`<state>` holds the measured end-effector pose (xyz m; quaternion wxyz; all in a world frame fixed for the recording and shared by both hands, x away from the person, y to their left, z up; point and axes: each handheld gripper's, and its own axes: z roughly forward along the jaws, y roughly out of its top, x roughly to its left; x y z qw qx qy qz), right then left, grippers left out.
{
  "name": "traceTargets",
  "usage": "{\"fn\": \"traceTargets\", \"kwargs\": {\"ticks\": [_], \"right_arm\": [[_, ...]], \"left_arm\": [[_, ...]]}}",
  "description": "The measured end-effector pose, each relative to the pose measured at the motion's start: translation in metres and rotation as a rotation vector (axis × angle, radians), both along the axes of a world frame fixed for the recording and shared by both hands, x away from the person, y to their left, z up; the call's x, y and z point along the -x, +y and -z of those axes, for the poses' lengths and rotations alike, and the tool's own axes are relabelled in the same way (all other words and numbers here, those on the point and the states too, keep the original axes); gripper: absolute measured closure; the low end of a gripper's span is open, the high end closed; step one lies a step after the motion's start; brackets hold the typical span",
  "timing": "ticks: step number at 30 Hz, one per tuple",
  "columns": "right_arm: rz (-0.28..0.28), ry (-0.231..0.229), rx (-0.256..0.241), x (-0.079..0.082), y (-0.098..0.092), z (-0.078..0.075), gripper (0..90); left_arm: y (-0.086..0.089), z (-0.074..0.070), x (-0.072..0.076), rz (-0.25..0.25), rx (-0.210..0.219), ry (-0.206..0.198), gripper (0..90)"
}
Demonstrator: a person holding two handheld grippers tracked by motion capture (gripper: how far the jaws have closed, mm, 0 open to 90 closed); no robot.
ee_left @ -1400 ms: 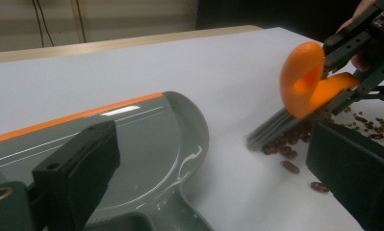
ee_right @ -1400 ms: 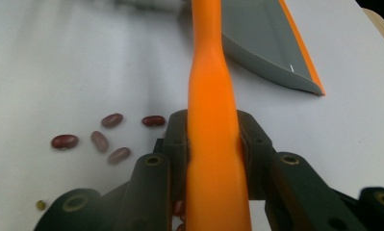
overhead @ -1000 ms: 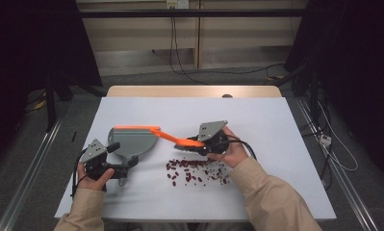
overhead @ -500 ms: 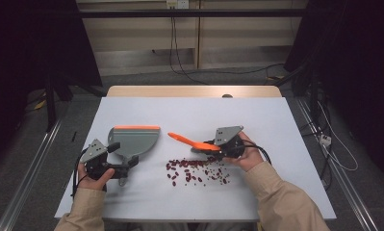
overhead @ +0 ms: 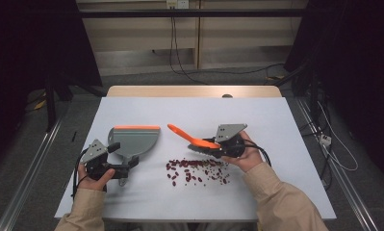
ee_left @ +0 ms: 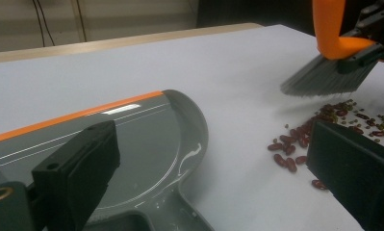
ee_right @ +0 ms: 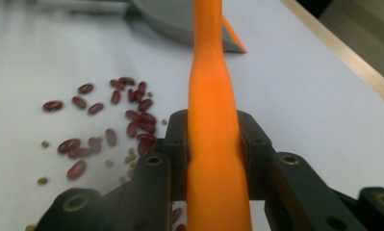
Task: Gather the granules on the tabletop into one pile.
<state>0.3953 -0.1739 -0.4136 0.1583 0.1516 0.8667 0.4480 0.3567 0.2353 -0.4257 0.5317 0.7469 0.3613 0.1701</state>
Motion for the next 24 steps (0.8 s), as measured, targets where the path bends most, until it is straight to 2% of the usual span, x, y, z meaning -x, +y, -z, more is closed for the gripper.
{"fn": "traceTargets", "kwargs": {"ticks": [4, 8, 11, 14, 17, 19, 24], "right_arm": [[0.086, 0.033, -0.054, 0.0, 0.003, -0.007, 71.3], [0.211, 0.093, -0.176, 0.004, 0.011, -0.014, 71.3], [0.266, 0.149, -0.248, 0.009, 0.021, -0.016, 71.3], [0.316, 0.187, -0.274, 0.015, 0.034, -0.016, 71.3], [0.353, 0.247, -0.308, 0.017, 0.042, -0.013, 71.3], [0.376, 0.252, -0.32, 0.018, 0.047, -0.012, 71.3], [0.41, 0.315, -0.352, 0.02, 0.055, -0.011, 71.3]], "left_arm": [[0.0, 0.0, 0.0, 0.004, -0.001, 0.0, 4.5], [-0.001, 0.001, 0.0, 0.003, -0.001, 0.003, 4.5], [-0.001, 0.0, 0.0, 0.003, 0.0, 0.0, 4.5], [0.0, 0.0, 0.0, 0.001, 0.002, 0.001, 4.5], [-0.001, 0.0, 0.001, 0.004, 0.002, 0.001, 4.5], [-0.001, 0.0, 0.001, 0.006, 0.003, 0.001, 4.5], [-0.001, 0.0, 0.0, 0.006, 0.006, 0.001, 4.5]]}}
